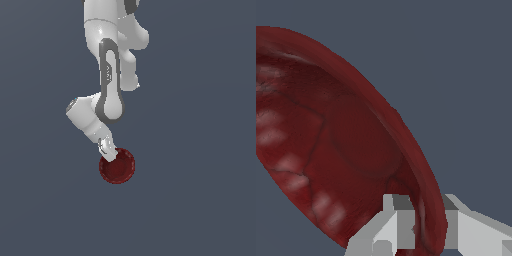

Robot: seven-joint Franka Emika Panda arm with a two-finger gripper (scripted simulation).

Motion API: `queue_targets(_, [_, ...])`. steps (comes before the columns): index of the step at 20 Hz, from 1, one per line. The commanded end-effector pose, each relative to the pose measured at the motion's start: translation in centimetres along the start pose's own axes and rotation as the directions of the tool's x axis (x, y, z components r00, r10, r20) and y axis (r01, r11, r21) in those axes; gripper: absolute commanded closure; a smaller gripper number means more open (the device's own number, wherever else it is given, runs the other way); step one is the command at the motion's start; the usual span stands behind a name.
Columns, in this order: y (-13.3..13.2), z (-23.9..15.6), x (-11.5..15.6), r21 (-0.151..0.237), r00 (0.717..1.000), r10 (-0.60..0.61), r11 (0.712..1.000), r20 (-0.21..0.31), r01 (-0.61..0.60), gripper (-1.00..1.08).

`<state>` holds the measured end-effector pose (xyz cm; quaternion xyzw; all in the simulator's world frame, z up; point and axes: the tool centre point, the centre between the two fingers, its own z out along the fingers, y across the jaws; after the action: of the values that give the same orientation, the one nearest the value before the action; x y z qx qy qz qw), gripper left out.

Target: Pick up the object and move it to a goal position.

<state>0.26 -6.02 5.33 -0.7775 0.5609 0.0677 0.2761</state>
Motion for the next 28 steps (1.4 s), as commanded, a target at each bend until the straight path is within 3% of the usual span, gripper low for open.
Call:
queue_targets(1, [0.7,-0.5,-1.0,-0.001,1.0,-0.001,1.0,0.0,0.001,1.08])
queue_targets(20, [8.3,-6.0,-11.5,-0.002,1.0,-0.001,1.0,-0.001,0.001,1.08])
queue_targets(28, [10.3,-7.6,-14.4,0.0,1.0,-0.001,1.0,0.0,0.001,1.08])
